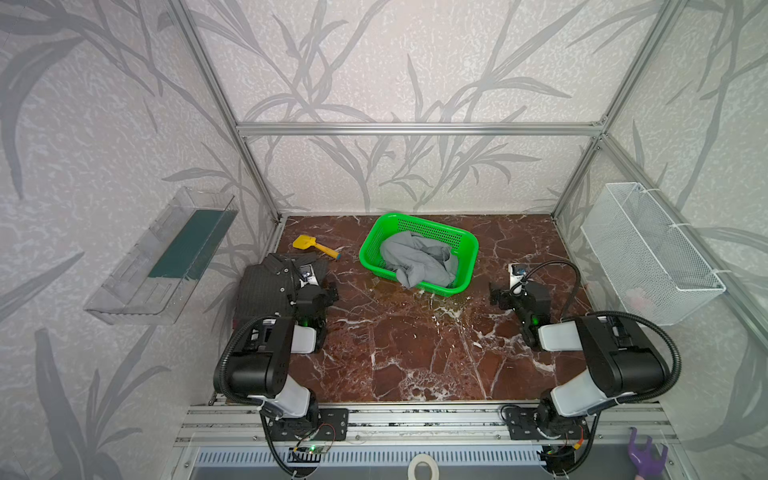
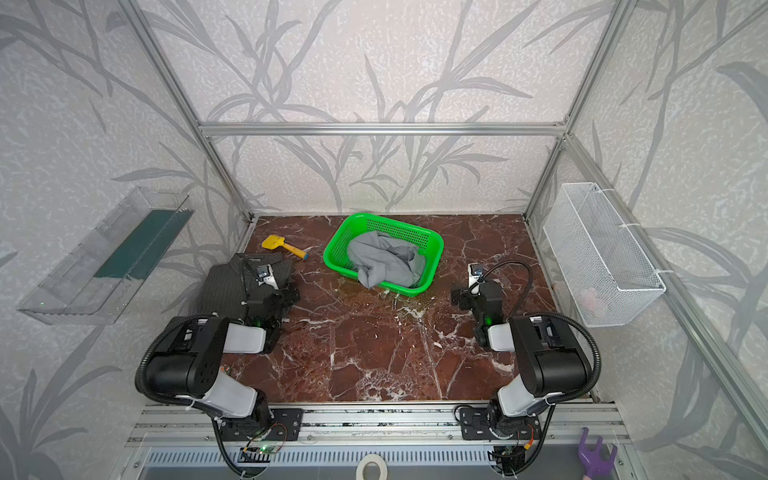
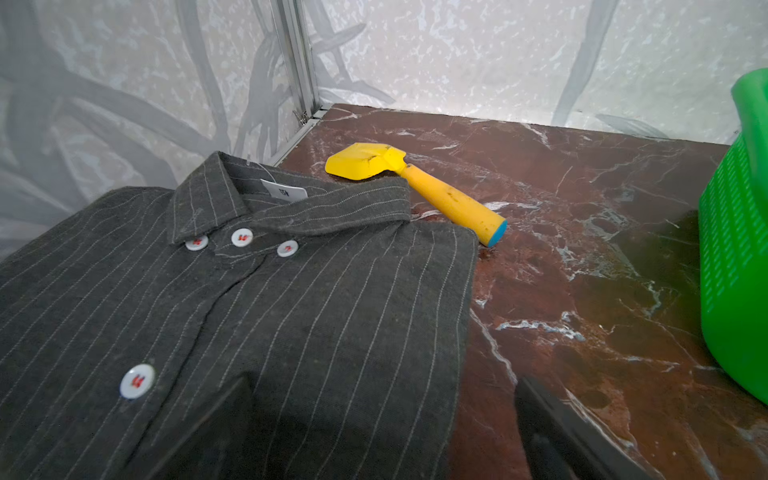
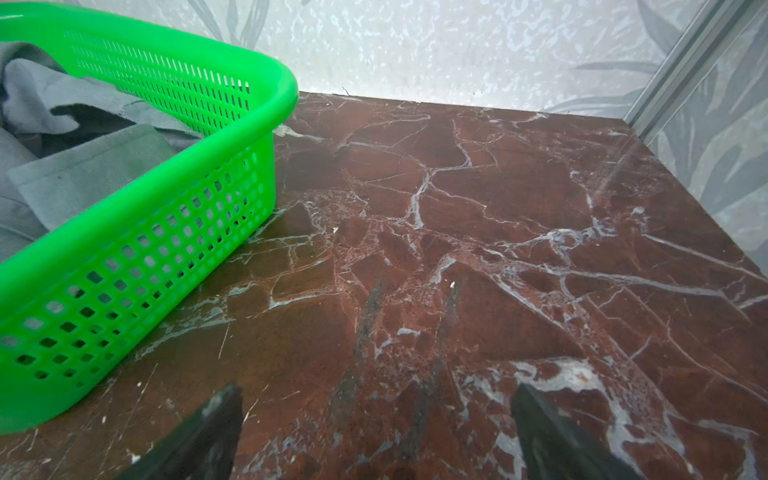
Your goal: Fold and stack the long sleeve shirts
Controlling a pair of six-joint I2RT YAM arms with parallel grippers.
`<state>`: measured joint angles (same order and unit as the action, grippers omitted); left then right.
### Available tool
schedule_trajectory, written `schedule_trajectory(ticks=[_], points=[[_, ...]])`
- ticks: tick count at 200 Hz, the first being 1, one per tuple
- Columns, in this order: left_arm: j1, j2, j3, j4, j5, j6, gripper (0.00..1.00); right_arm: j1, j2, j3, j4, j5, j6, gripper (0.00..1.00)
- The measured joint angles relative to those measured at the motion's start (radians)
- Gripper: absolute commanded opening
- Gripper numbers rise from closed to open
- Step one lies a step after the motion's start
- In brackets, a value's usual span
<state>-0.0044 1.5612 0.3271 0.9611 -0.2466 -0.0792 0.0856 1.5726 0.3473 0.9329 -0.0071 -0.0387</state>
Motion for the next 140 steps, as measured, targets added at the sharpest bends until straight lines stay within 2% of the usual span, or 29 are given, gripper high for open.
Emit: schedule_trajectory(ticks=[140], points=[[0.000,0.000,0.000,0.005,-0.013,0.009,0.99,0.000,0.000,0.000,0.007,0.004,-0.014,0.99]])
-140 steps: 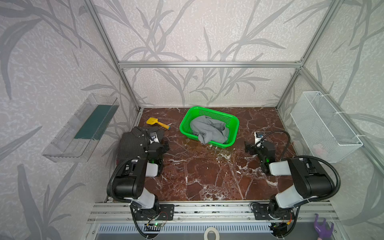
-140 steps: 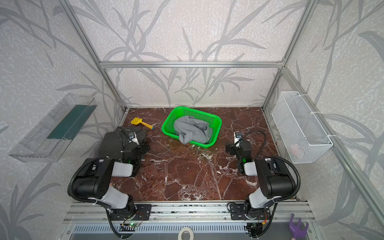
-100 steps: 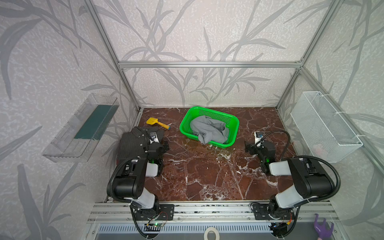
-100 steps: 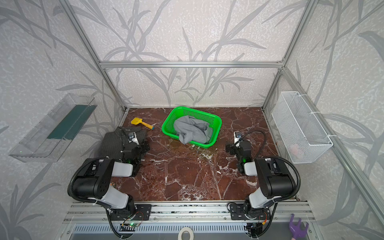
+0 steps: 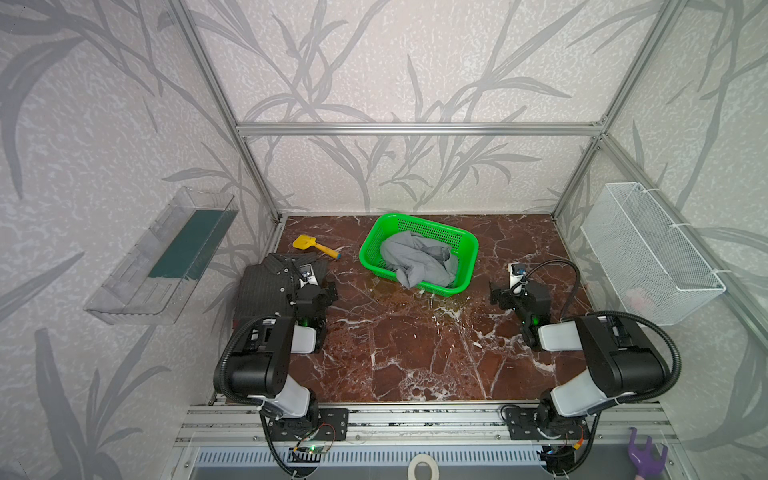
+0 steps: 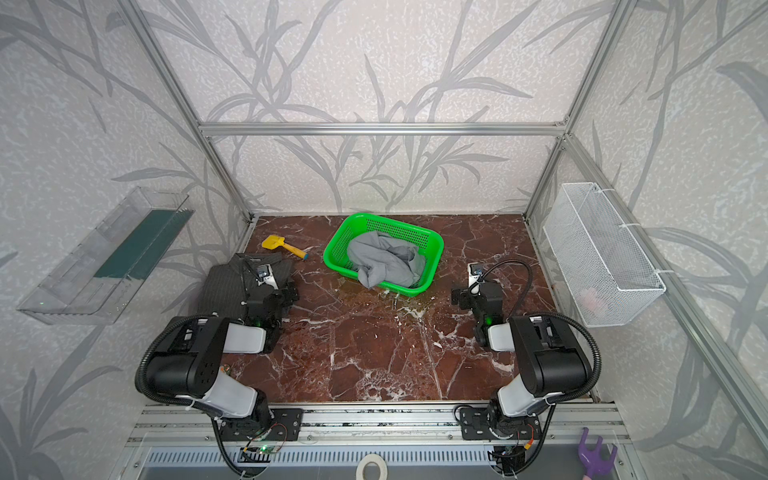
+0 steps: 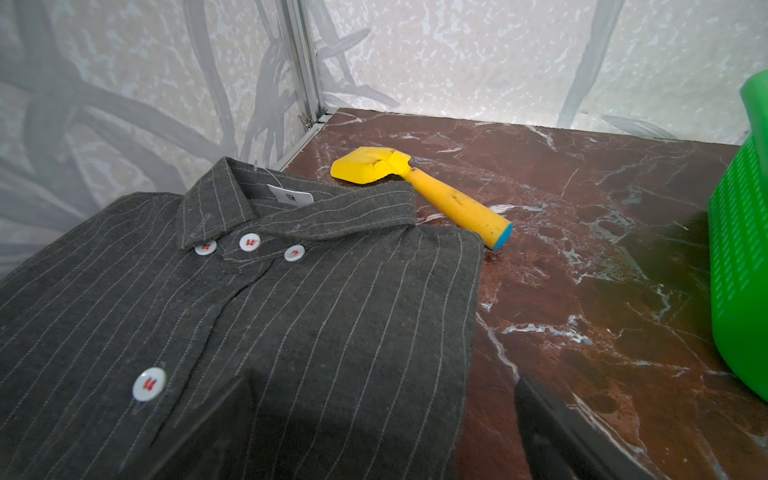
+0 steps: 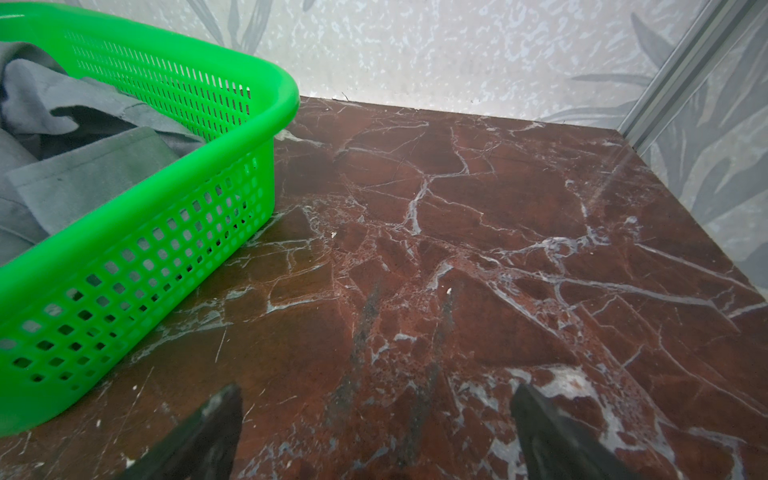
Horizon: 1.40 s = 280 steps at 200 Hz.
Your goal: Fold and stack the long sleeve shirts
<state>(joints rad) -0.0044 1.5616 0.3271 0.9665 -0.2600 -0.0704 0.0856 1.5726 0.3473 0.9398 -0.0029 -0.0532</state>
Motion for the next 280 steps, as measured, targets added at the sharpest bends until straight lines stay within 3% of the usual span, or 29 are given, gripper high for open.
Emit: schedule_trajectory(ticks=[49,70,95,115,144,161,176,232,280], points=[[0.000,0.000,0.000,0.006,-0.004,0.000,0.99,0.002,-0.010,0.000,-0.011,0.026,0.003,0.99],[-0.007,-0.043,0.002,-0.039,-0.011,0.009,0.99,0.008,-0.148,0.056,-0.226,0.069,0.005,0.99],[-0.043,-0.167,0.107,-0.260,-0.069,-0.004,0.99,0.077,-0.388,0.197,-0.400,0.162,0.032,0.99],[-0.043,-0.290,0.274,-0.544,-0.159,-0.246,0.99,0.097,-0.532,0.250,-0.413,0.156,0.183,0.99],[0.097,-0.399,0.450,-0.800,-0.016,-0.426,0.99,0.032,-0.619,0.240,-0.483,0.098,0.468,0.99],[0.093,-0.413,0.492,-0.888,0.069,-0.461,0.99,0.024,-0.608,0.245,-0.538,0.037,0.557,0.99],[0.022,-0.406,0.521,-0.969,0.104,-0.469,0.99,0.029,-0.579,0.288,-0.634,-0.011,0.597,0.99],[-0.412,-0.261,0.688,-1.127,0.058,-0.419,0.99,0.081,-0.399,0.521,-0.901,-0.117,0.603,0.99],[-0.576,0.036,0.901,-1.215,0.015,-0.355,0.99,0.134,-0.261,0.591,-1.038,-0.179,0.582,0.99]])
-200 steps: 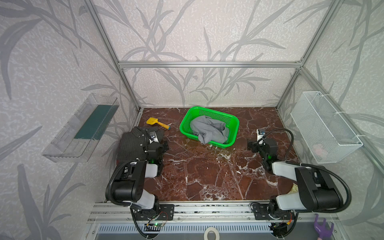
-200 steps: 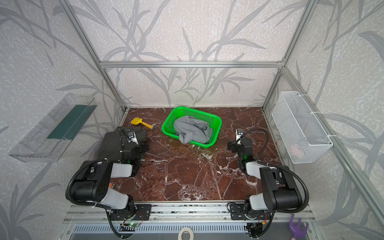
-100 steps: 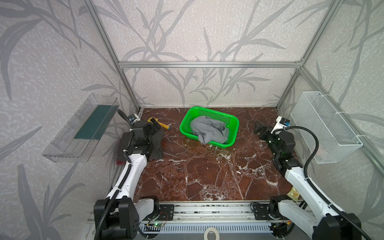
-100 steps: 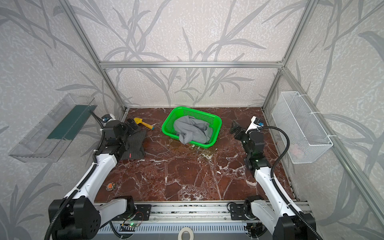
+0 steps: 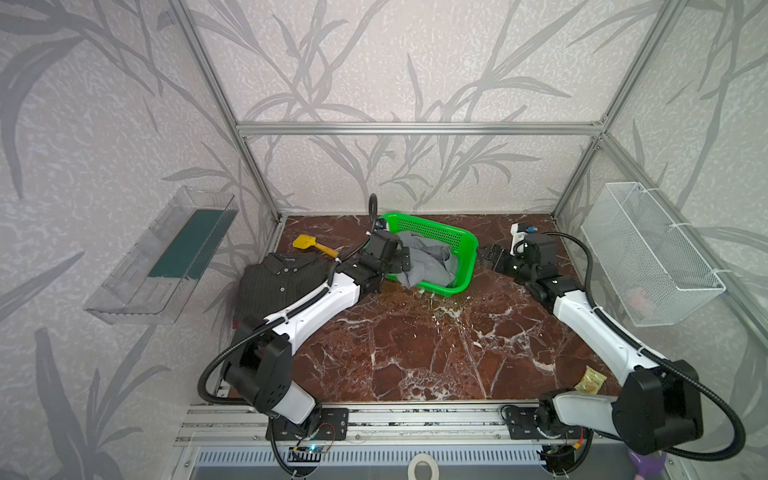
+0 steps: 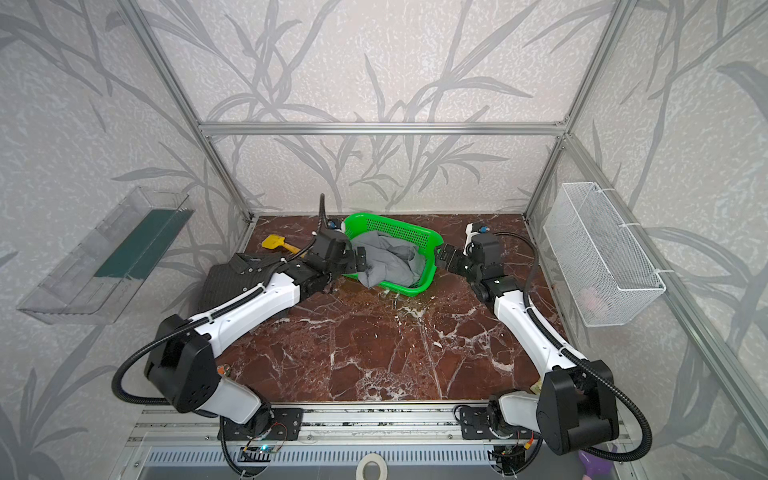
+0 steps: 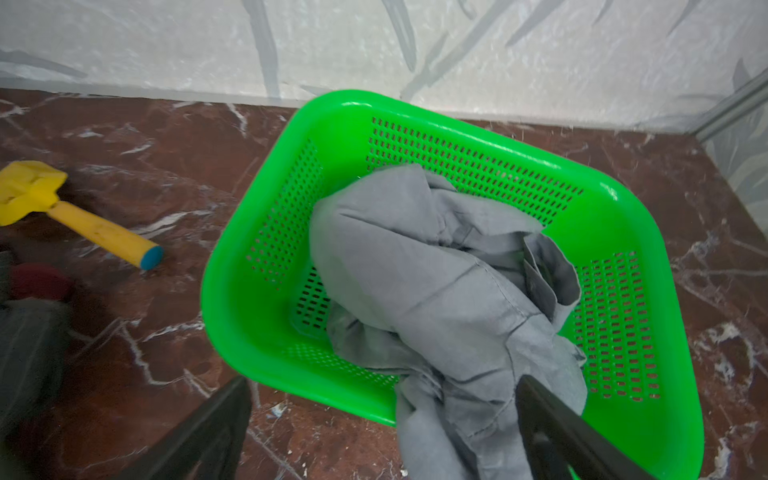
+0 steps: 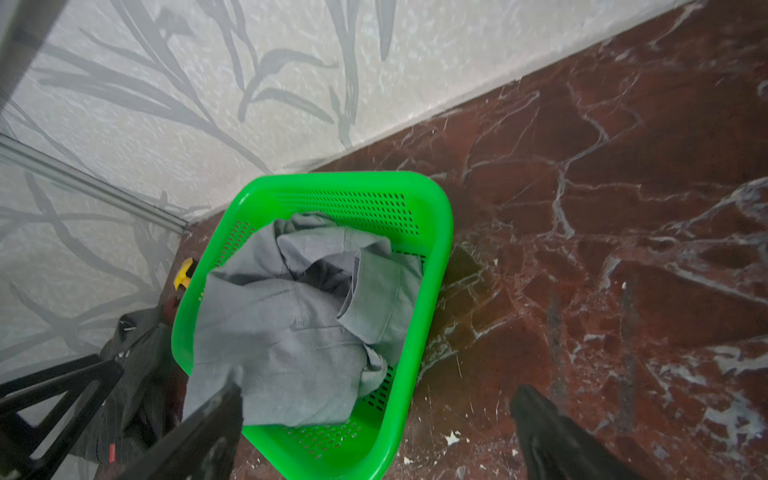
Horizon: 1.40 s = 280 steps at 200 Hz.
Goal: Fold and stack the long sleeve shirts
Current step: 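Grasp the grey shirt in the basket with left gripper while right grips basket rim, then lift the grey shirt with left gripper while right gripper pushes basket aside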
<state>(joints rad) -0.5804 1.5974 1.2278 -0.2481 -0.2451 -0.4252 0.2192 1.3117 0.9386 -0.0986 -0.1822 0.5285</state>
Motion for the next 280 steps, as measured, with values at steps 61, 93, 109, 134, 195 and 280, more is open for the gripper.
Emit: schedule_trajectory(ticks=[61,93,109,134,195,280], points=[[-0.029,0.229,0.153,-0.063,0.018,0.013,0.92,0.021,0.137,0.100,-0.057,-0.048,-0.010,0.99],[-0.030,0.293,0.191,-0.074,0.042,0.009,0.60,0.022,0.228,0.142,-0.066,-0.063,-0.010,0.99],[-0.032,0.303,0.195,-0.082,0.051,0.018,0.29,0.023,0.277,0.160,-0.074,-0.065,-0.009,0.97],[-0.032,0.306,0.235,-0.105,0.056,0.032,0.00,0.024,0.347,0.183,-0.088,-0.068,-0.001,0.90],[-0.008,0.233,0.440,-0.193,0.054,0.055,0.00,0.031,0.469,0.239,-0.086,-0.069,0.054,0.59],[-0.001,-0.227,0.809,-0.203,0.005,0.101,0.00,0.040,0.480,0.203,-0.055,0.044,0.185,0.00]])
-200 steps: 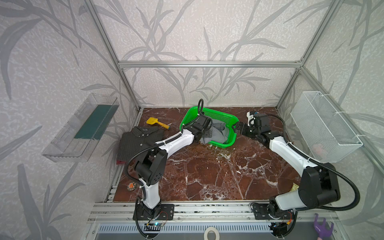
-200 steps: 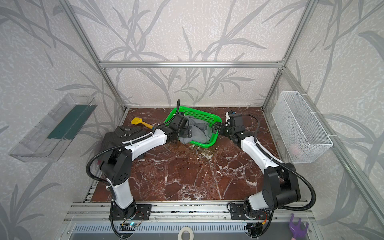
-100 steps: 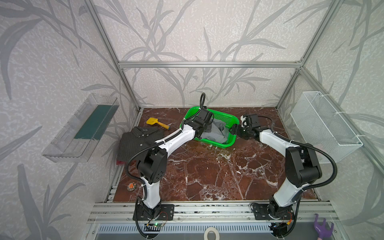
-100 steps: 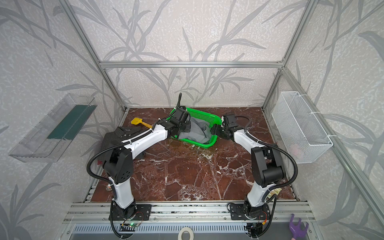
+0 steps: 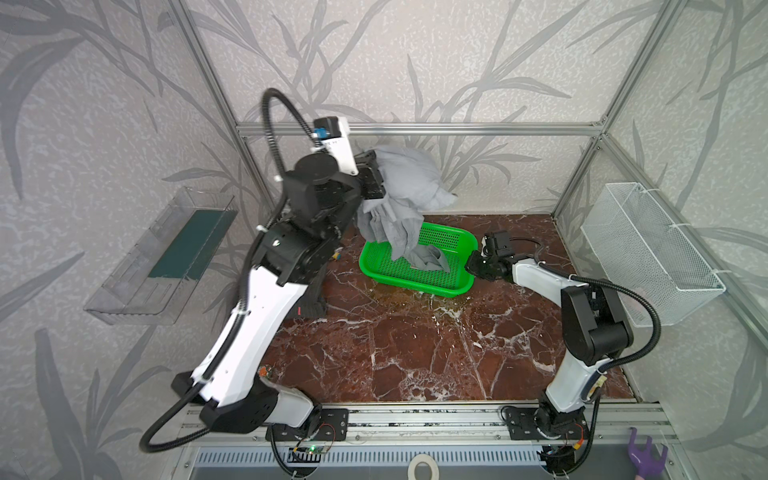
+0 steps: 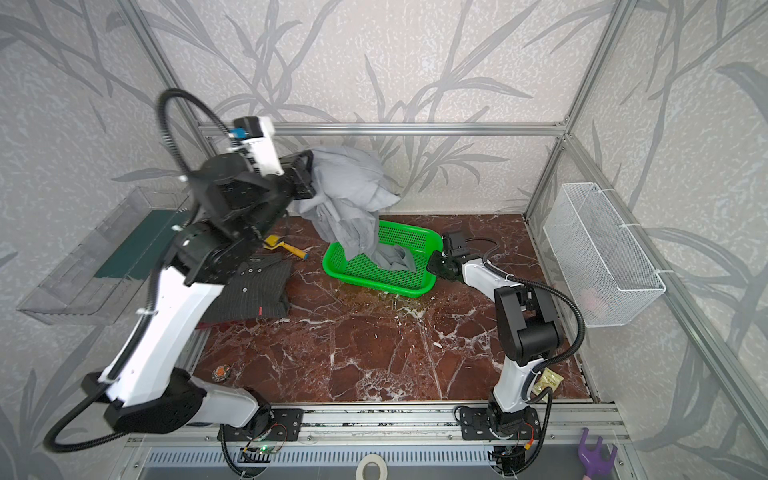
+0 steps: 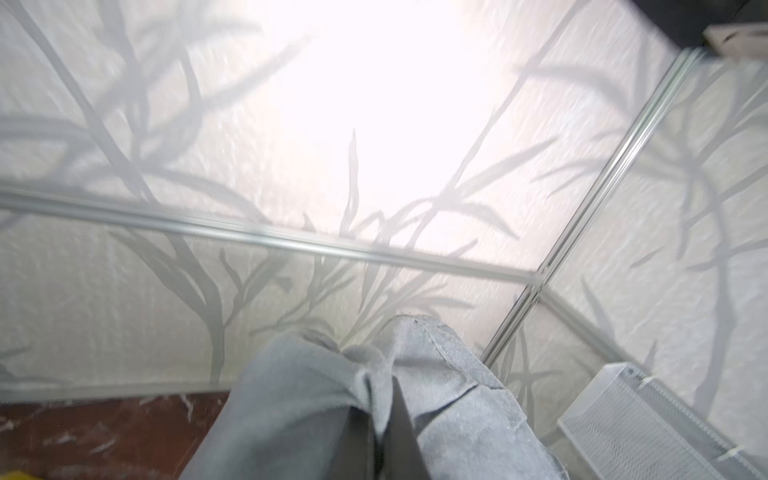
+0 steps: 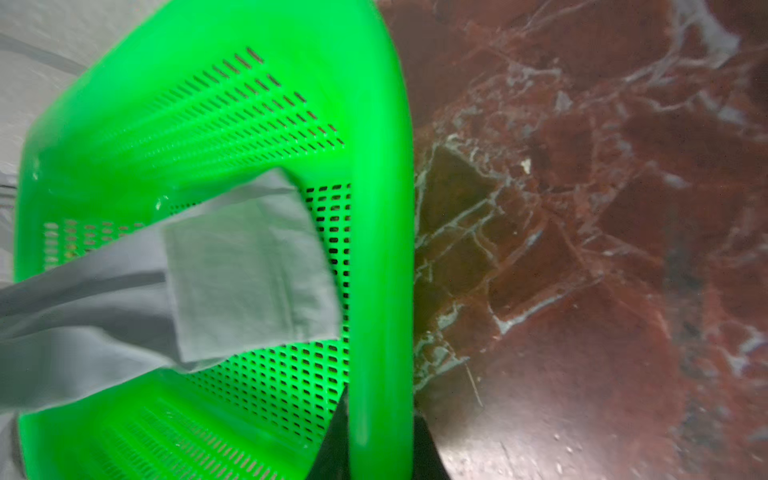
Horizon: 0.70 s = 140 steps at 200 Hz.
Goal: Fold and stack the long sleeve shirts
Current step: 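Lift the grey shirt with left gripper while right gripper pushes basket aside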
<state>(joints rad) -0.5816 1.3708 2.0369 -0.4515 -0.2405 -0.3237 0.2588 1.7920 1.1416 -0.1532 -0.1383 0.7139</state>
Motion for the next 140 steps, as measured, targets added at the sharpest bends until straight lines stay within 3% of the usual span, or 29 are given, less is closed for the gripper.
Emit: schedule_trajectory(ticks=[35,83,140], points=[[-0.003,-0.111,0.128,-0.035,-0.021,0.041,0.00,-0.020,-0.094,-0.107,0.011,0.087,0.067,0.00],[-0.004,-0.169,0.195,-0.097,-0.012,0.075,0.00,-0.134,-0.224,-0.241,0.006,0.192,0.180,0.00],[-0.005,-0.218,-0.056,-0.125,0.034,0.075,0.00,-0.261,-0.352,-0.336,-0.016,0.348,0.341,0.00]])
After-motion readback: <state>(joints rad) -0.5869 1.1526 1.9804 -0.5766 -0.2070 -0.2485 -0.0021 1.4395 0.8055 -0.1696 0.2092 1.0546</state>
